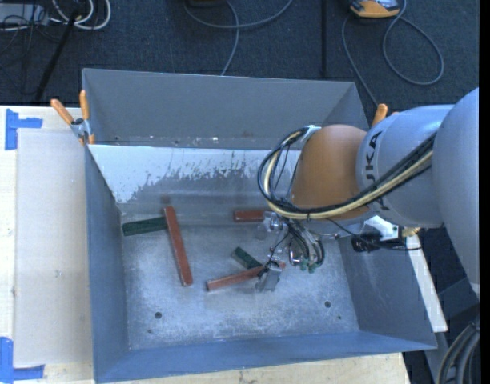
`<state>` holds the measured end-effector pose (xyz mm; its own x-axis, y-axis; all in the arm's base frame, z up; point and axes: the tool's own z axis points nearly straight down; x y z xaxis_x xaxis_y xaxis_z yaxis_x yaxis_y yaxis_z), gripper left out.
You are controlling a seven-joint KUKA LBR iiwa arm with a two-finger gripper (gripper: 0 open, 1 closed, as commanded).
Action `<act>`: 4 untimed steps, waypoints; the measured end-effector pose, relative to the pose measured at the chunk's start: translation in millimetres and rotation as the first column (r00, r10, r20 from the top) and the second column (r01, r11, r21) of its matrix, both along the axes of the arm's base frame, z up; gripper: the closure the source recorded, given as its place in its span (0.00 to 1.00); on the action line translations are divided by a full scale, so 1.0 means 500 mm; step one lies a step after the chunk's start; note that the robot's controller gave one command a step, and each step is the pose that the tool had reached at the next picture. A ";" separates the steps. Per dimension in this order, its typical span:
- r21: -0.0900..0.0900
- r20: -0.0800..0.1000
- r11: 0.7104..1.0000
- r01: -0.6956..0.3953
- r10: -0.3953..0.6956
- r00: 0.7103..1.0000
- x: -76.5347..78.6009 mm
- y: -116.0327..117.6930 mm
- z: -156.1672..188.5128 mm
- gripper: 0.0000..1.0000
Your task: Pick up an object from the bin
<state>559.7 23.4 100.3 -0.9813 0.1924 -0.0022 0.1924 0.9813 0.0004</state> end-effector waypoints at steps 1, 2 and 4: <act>0.000 -0.003 0.989 0.150 -0.150 0.989 -0.013 0.017 0.015 0.00; -0.001 -0.006 0.950 0.312 -0.312 0.950 0.001 0.019 -0.063 0.00; -0.001 -0.002 0.952 0.307 -0.307 0.952 0.002 0.020 -0.062 1.00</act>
Offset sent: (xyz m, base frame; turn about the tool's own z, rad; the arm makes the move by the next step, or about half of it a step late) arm -0.0068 0.0083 0.0080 0.1517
